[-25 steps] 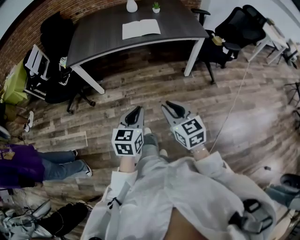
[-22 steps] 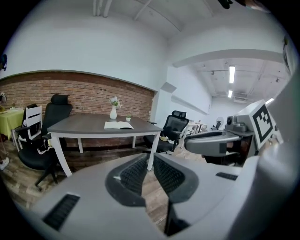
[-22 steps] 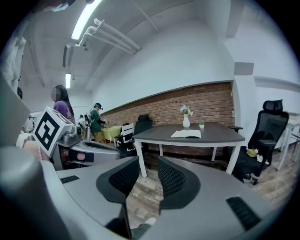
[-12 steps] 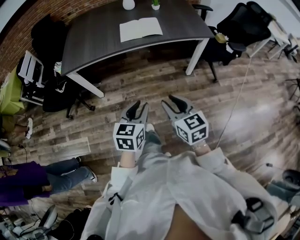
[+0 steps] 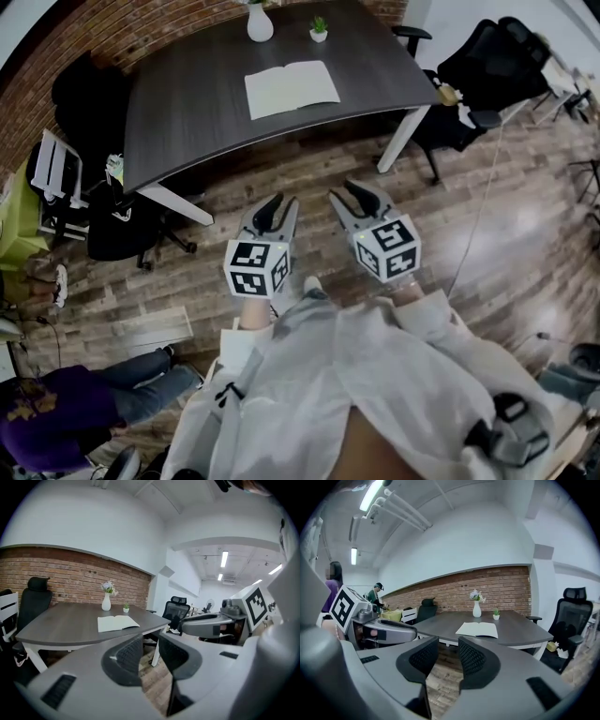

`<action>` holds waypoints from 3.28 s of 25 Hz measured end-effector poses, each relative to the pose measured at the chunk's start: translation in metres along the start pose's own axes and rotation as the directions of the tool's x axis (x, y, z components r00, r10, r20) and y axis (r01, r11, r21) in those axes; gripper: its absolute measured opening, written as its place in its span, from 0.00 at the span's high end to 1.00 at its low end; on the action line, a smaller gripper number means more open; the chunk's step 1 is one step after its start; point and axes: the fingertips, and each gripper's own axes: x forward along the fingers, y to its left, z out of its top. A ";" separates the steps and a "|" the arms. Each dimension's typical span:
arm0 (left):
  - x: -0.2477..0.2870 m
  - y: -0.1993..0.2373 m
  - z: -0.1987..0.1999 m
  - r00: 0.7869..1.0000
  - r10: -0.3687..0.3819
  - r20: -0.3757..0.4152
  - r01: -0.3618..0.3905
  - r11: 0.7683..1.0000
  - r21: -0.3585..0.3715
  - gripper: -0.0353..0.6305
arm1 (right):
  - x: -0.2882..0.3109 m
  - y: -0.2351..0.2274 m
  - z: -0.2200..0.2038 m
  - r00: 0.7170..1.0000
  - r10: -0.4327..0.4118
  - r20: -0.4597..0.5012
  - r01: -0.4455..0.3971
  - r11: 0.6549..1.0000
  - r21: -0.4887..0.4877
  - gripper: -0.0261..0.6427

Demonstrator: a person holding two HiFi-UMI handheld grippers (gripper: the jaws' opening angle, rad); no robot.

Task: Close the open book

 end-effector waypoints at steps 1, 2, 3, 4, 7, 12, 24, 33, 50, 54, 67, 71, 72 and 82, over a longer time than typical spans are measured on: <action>0.005 0.009 0.006 1.000 -0.003 0.003 0.003 1.000 0.005 0.80 | 0.009 -0.004 0.005 1.000 -0.010 0.006 0.010 1.000 0.000 0.80; 0.010 0.017 0.011 1.000 -0.005 0.005 0.005 1.000 0.009 0.80 | 0.017 -0.008 0.010 1.000 -0.018 0.011 0.018 1.000 0.001 0.80; 0.015 0.024 0.015 1.000 -0.008 0.006 0.008 1.000 0.012 0.80 | 0.024 -0.011 0.014 1.000 -0.026 0.013 0.026 1.000 0.005 0.80; 0.019 0.031 0.018 1.000 -0.011 0.007 0.011 1.000 0.013 0.80 | 0.030 -0.014 0.016 0.999 -0.033 0.011 0.033 0.999 0.010 0.80; 0.027 0.046 0.020 1.000 -0.022 0.007 0.022 1.000 0.004 0.80 | 0.047 -0.018 0.019 0.999 -0.043 -0.004 0.043 0.999 0.015 0.80; 0.038 0.064 0.012 0.999 -0.040 -0.018 0.039 0.999 -0.036 0.80 | 0.066 -0.022 0.017 0.998 -0.051 -0.035 0.051 0.999 0.002 0.80; 0.086 0.119 0.020 0.999 -0.008 -0.038 0.005 0.996 -0.091 0.80 | 0.138 -0.053 0.027 0.996 -0.006 -0.087 0.005 1.000 -0.008 0.80; 0.161 0.174 0.053 0.998 0.047 -0.042 -0.052 0.990 -0.132 0.80 | 0.226 -0.098 0.054 0.990 0.094 -0.104 -0.098 0.995 -0.029 0.80; 0.276 0.253 0.129 0.983 0.182 -0.022 -0.183 0.973 -0.142 0.80 | 0.349 -0.210 0.117 0.979 0.186 -0.081 -0.191 0.980 -0.058 0.80; 0.286 0.264 0.126 0.977 0.208 -0.039 -0.212 0.963 -0.166 0.80 | 0.362 -0.219 0.113 0.974 0.201 -0.101 -0.208 0.976 -0.064 0.80; 0.302 0.279 0.100 0.973 0.208 -0.103 -0.226 0.947 -0.226 0.80 | 0.381 -0.228 0.084 0.960 0.205 -0.192 -0.225 0.970 -0.090 0.80; 0.300 0.280 0.089 0.973 0.198 -0.116 -0.221 0.946 -0.238 0.80 | 0.380 -0.225 0.076 0.956 0.191 -0.223 -0.218 0.970 -0.106 0.80; 0.300 0.280 0.087 0.974 0.192 -0.120 -0.216 0.947 -0.239 0.80 | 0.380 -0.226 0.073 0.956 0.183 -0.230 -0.212 0.971 -0.112 0.80; 0.287 0.293 0.072 0.981 0.132 -0.140 -0.165 0.950 -0.267 0.80 | 0.384 -0.201 0.069 0.941 0.153 -0.303 -0.214 0.960 -0.178 0.80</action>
